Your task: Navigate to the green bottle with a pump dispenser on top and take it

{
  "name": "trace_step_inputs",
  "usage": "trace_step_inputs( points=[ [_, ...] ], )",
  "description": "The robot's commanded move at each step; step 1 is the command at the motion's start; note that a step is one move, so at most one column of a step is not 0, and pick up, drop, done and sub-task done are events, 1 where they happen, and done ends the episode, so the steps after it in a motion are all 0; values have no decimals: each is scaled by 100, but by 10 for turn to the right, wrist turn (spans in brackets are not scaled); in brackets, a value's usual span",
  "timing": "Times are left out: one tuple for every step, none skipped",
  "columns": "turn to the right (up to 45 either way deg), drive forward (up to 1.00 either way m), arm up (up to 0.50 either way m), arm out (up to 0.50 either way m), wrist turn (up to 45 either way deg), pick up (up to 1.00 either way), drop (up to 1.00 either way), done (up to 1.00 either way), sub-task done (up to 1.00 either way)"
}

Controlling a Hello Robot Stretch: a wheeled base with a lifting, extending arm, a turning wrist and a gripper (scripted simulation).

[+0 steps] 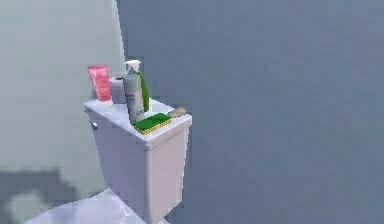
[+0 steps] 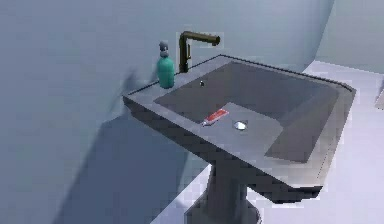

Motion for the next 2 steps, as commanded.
trace_step_inputs(
  points=[
    [0,0,38,0,0,0,0,0,0],
    [0,0,0,50,0,0,0,0,0]
  ],
)
